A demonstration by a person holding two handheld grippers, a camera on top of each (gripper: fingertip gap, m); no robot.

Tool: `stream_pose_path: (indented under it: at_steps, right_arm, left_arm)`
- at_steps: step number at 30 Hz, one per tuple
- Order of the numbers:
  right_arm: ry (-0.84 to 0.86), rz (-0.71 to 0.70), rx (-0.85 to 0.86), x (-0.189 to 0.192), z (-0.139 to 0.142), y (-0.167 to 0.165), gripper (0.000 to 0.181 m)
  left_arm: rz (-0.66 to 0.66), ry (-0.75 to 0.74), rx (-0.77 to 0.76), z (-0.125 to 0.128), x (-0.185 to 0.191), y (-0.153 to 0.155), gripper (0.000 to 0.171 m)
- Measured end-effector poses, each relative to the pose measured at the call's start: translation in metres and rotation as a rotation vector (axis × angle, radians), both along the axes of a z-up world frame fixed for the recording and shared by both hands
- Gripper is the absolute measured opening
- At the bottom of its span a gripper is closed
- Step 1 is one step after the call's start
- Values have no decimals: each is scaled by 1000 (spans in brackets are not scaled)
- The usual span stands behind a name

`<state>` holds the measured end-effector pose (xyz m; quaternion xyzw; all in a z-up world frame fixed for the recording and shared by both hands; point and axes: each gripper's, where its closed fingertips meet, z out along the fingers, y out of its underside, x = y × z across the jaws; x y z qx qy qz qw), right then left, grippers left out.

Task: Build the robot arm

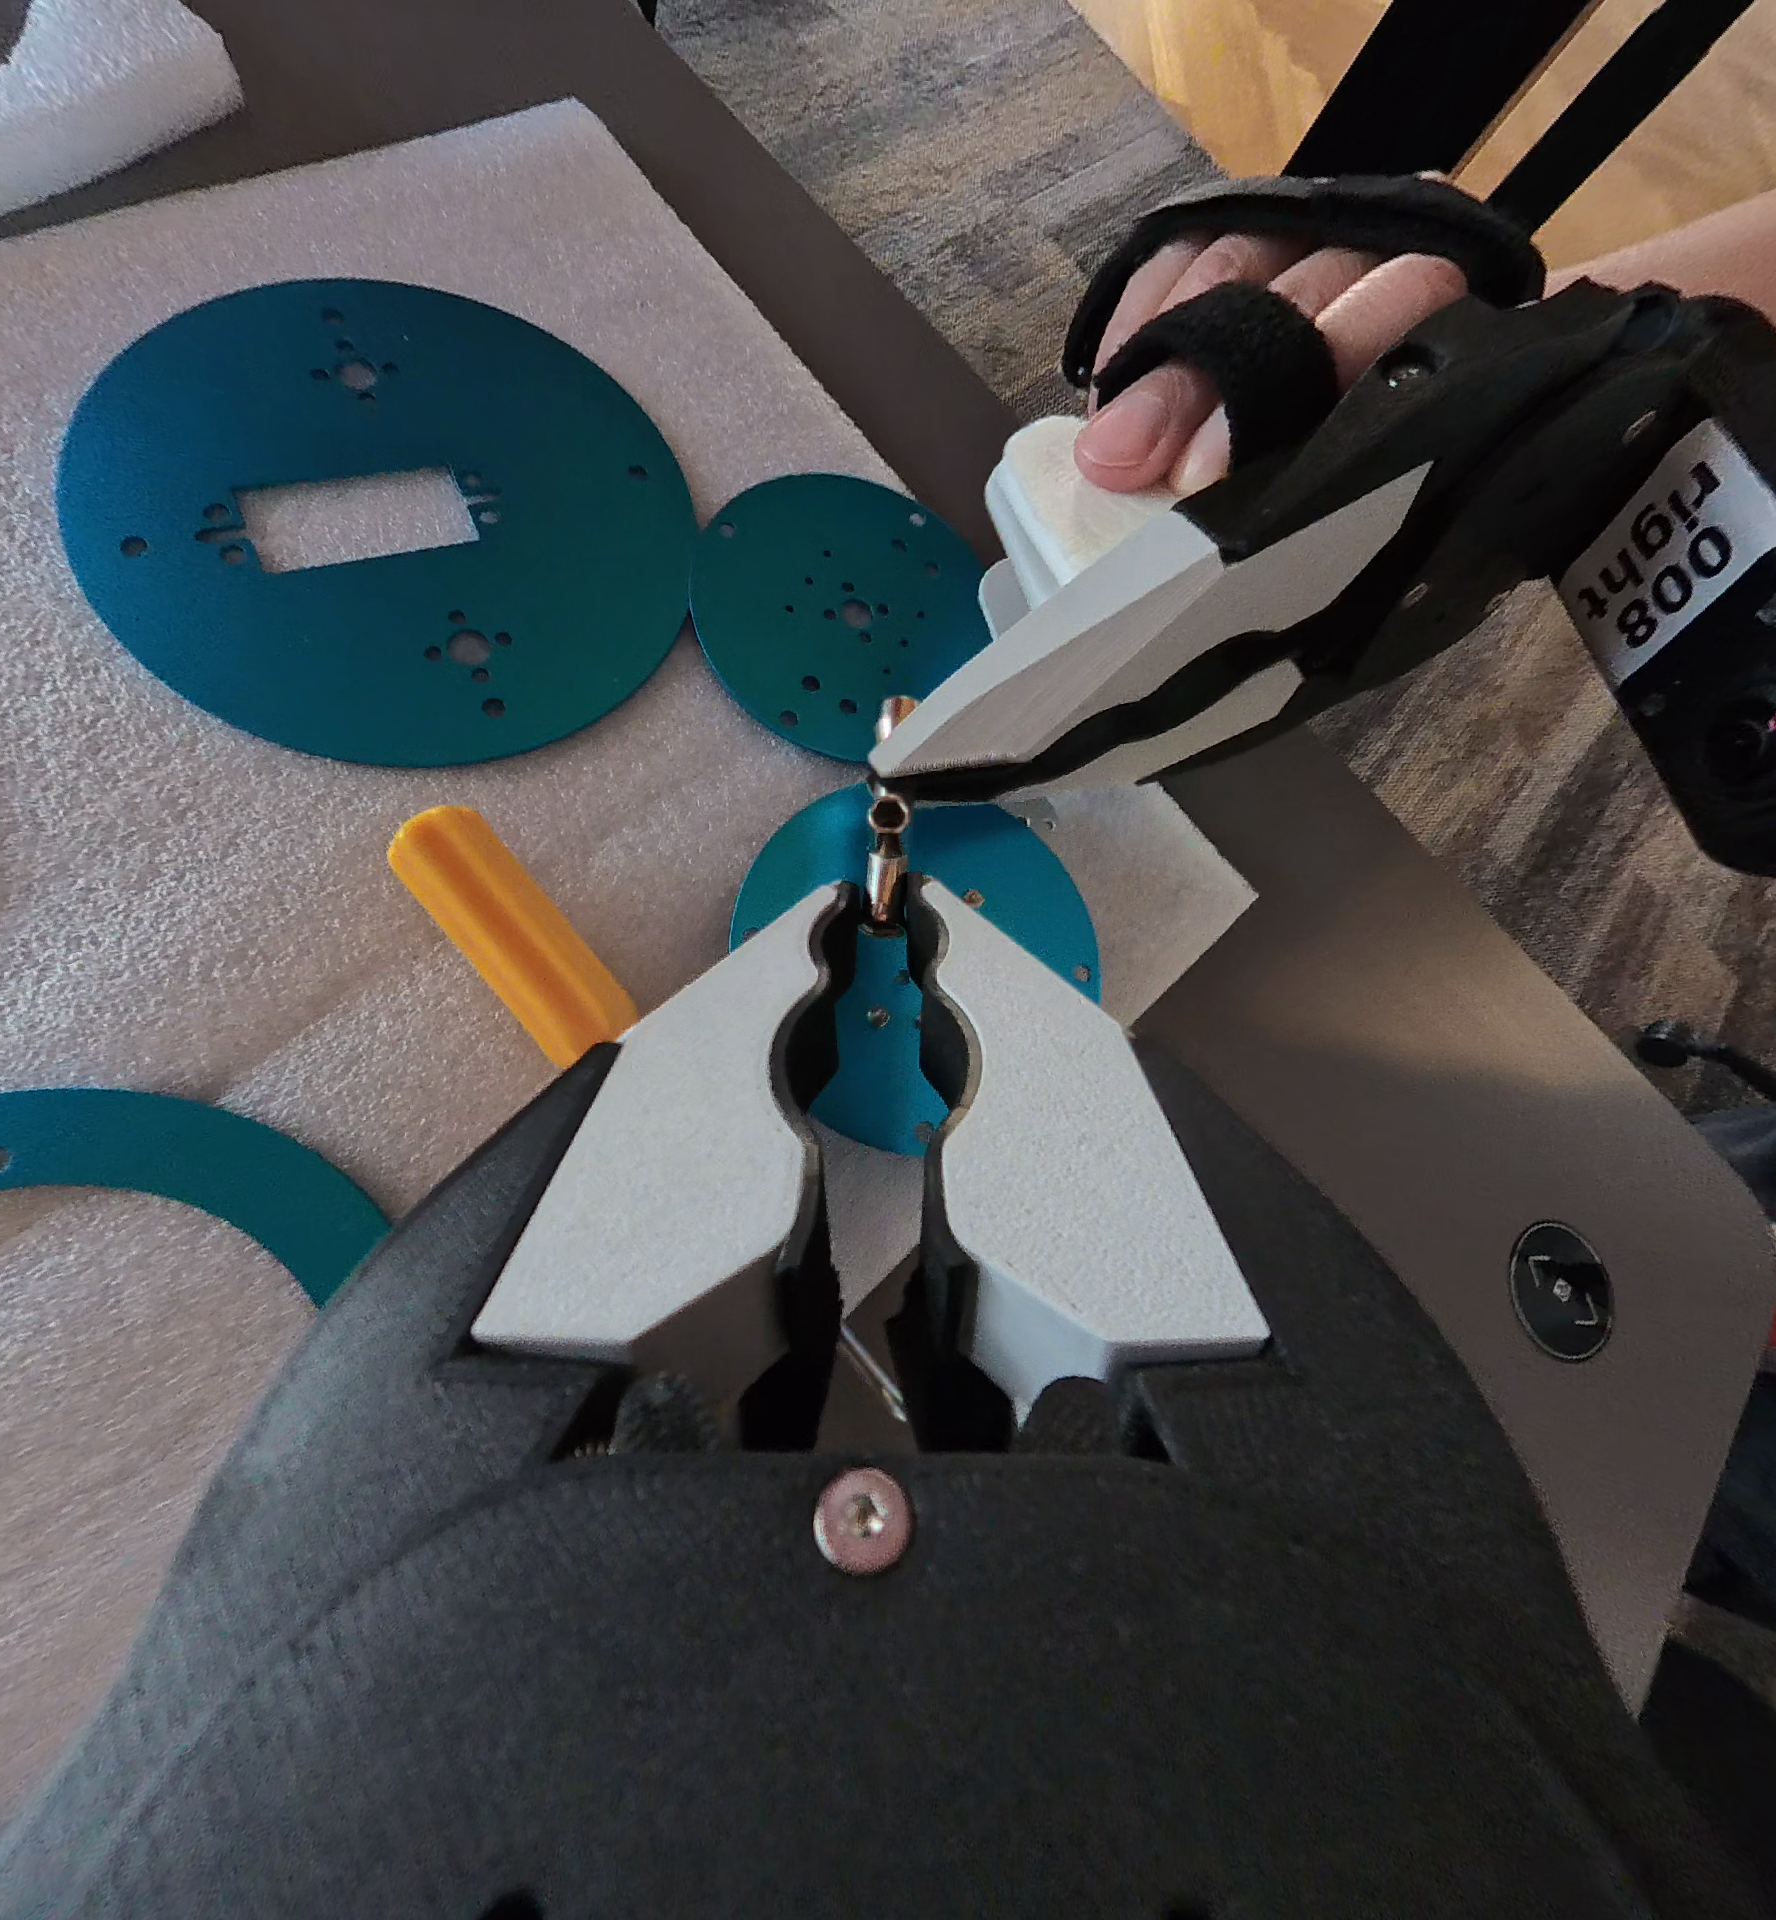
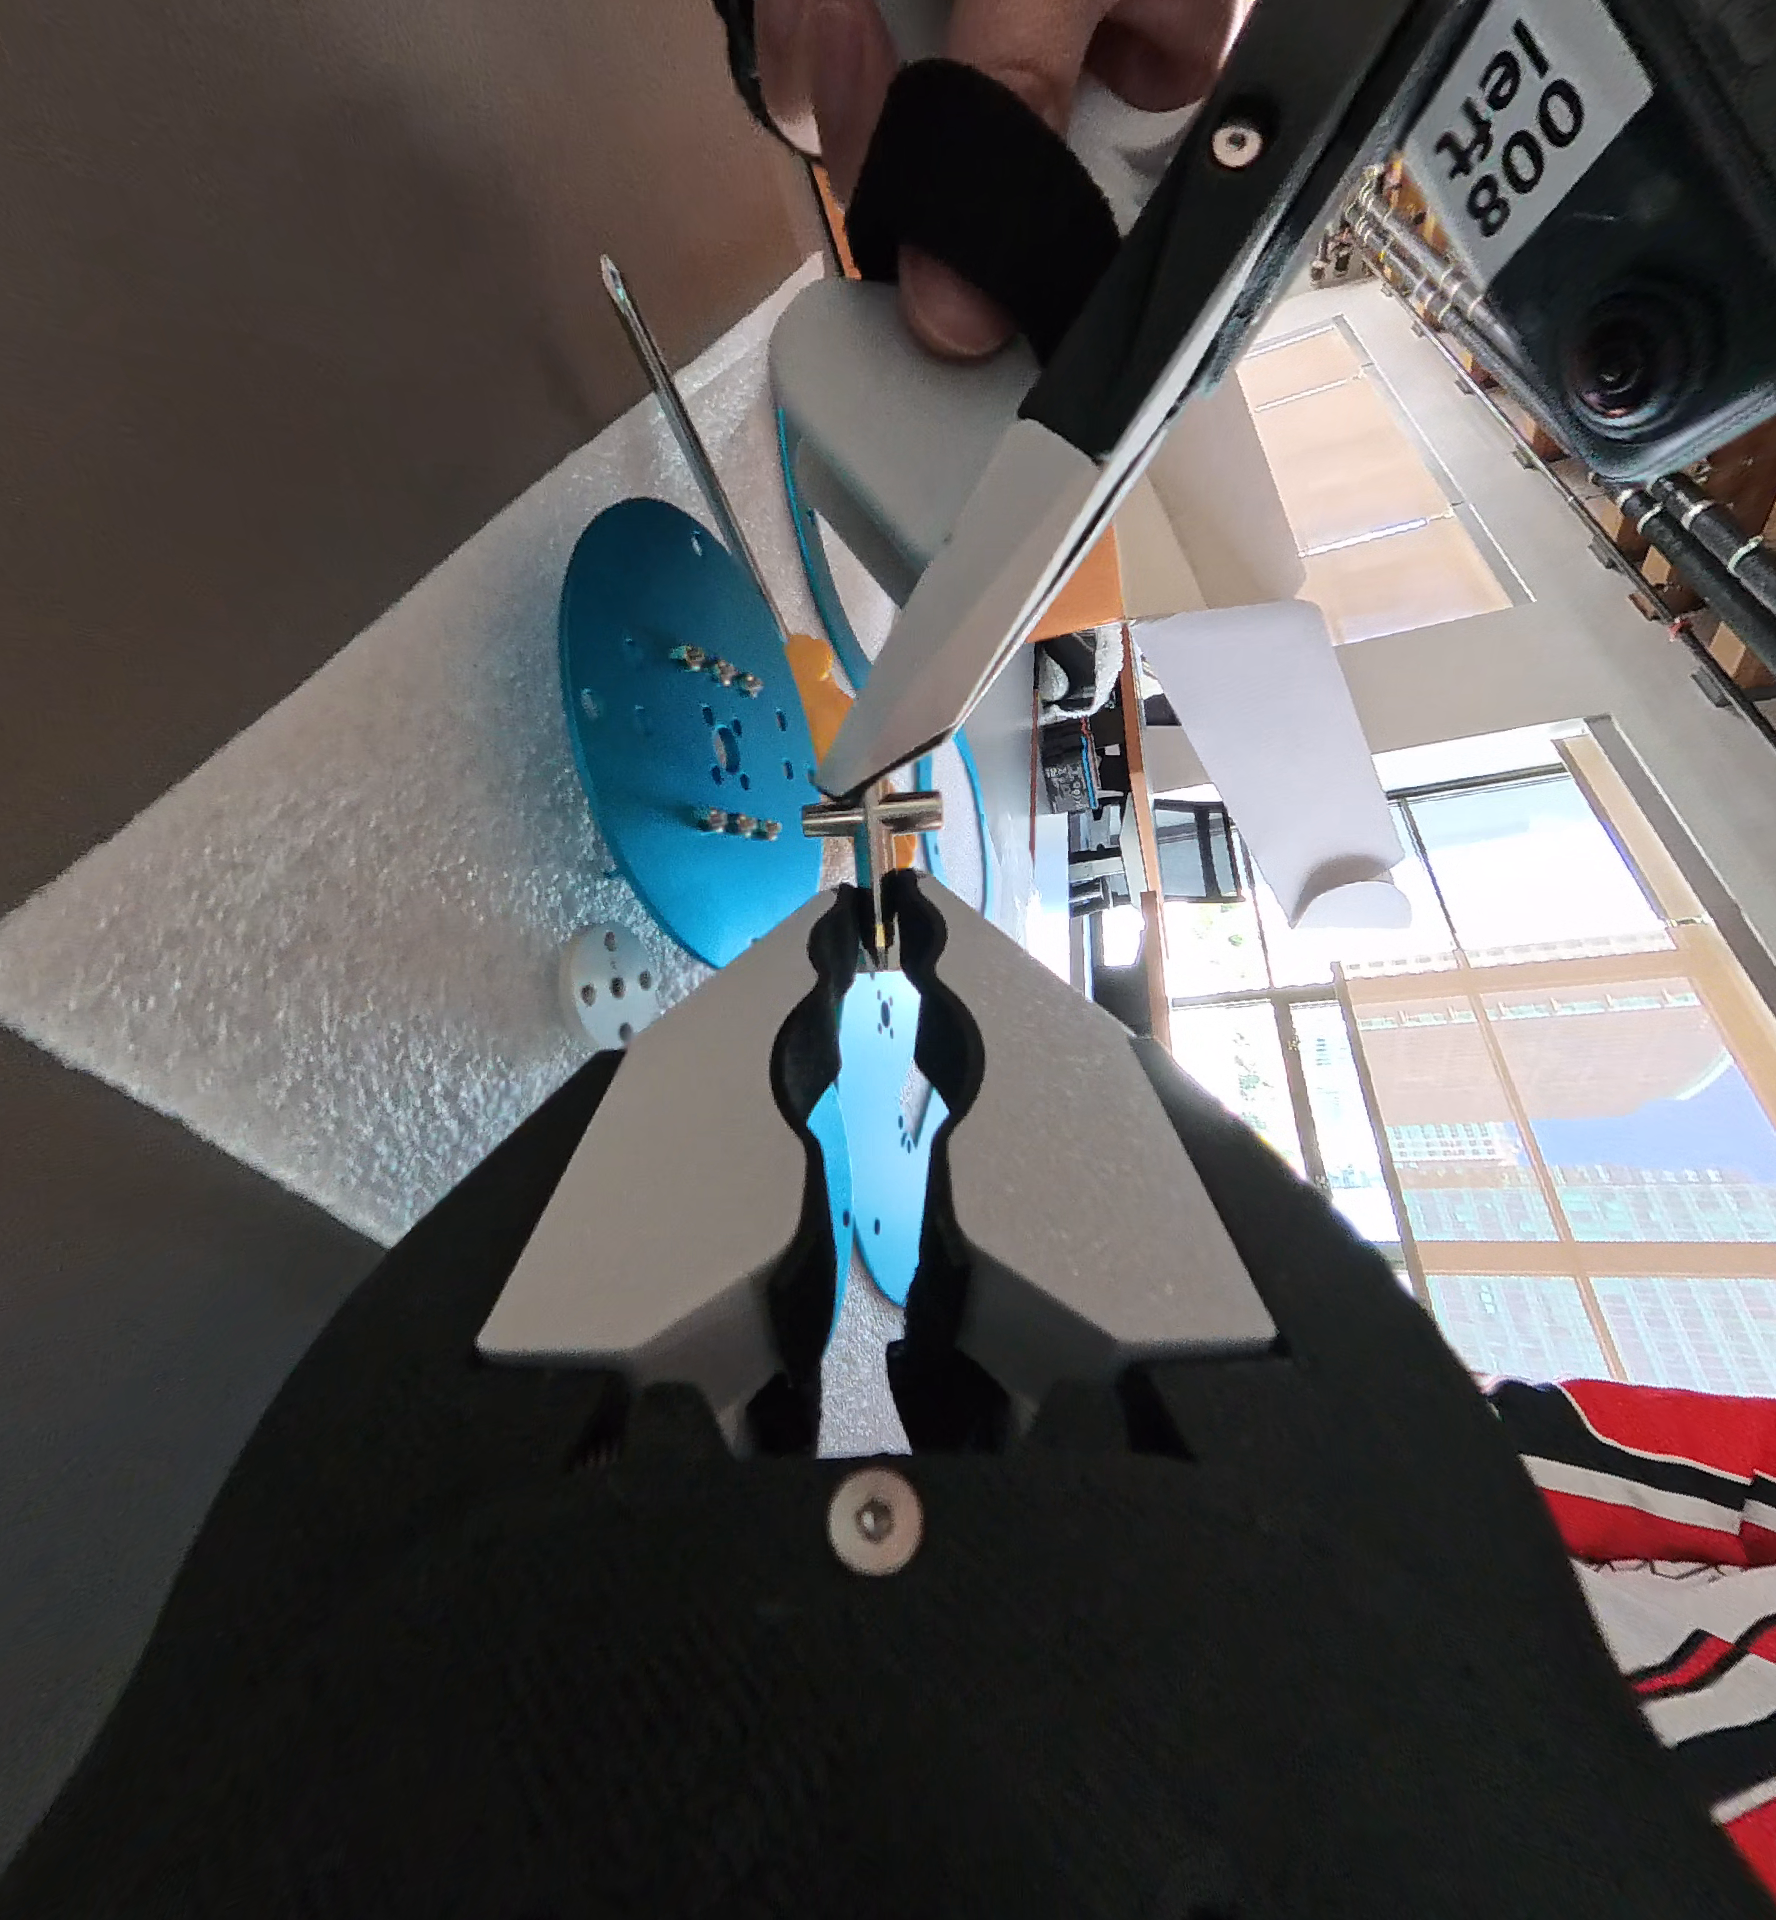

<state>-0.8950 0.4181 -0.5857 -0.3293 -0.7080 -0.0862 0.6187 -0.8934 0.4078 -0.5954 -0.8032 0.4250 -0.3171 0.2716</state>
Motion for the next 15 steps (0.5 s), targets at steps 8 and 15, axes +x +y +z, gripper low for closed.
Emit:
stream_pose_path:
  at_steps: [8,15]
  right_arm:
    - [-26,2,-2,1,-8,0,7]
    - [-77,-9,-113,1,-10,0,7]
  left_arm:
    - [-30,68,35,-9,0,-1,7]
    - [-73,137,91,-10,-1,-1,7]
